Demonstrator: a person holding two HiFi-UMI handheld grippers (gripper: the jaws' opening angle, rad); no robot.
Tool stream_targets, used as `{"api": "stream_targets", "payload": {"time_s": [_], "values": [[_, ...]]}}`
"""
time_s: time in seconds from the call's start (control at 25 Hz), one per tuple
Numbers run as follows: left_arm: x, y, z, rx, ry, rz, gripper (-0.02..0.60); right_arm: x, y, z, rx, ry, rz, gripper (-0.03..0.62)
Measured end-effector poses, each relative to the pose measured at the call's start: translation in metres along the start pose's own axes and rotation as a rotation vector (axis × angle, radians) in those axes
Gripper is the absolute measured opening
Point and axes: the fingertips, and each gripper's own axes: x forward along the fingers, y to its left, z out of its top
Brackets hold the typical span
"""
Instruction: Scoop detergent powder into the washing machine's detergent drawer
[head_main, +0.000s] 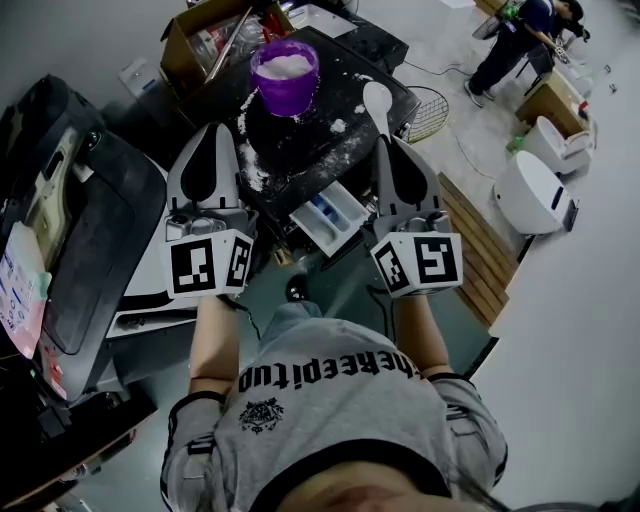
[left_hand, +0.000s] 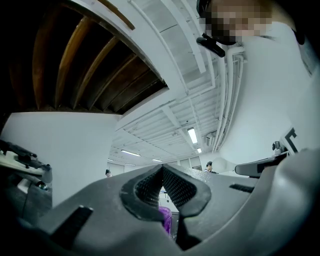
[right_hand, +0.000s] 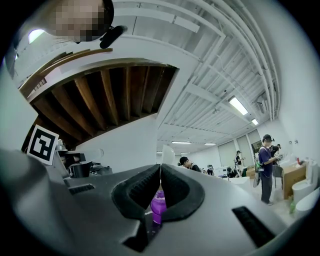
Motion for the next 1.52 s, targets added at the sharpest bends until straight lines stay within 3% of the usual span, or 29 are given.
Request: {"api": "stream_targets", "payload": {"time_s": [0.44, 1.0, 1.2, 1.52], "values": [[0.047, 0.040, -0.024, -0.018, -0.003, -0.051, 0.003, 0.053, 0.003, -0.018, -0.010, 0.004, -0.053, 0.006], [0.061, 0.068, -0.043, -0.042, -0.007, -0.095, 0.003, 0.075, 0.019, -0.031, -0.013, 0.013, -0.077, 0.006], [0.059, 0.071, -0.050, -0.049, -0.002, -0.092, 0.003, 0.081, 0.021, -0.032, 0.004, 0.039, -0.058, 0.006], [0.063, 0.069, -0.061, -0.044, 0.022, -0.088, 0.003, 0.114, 0.013, -0.049, 0.034, 0.174, 0.020, 0.006]]}}
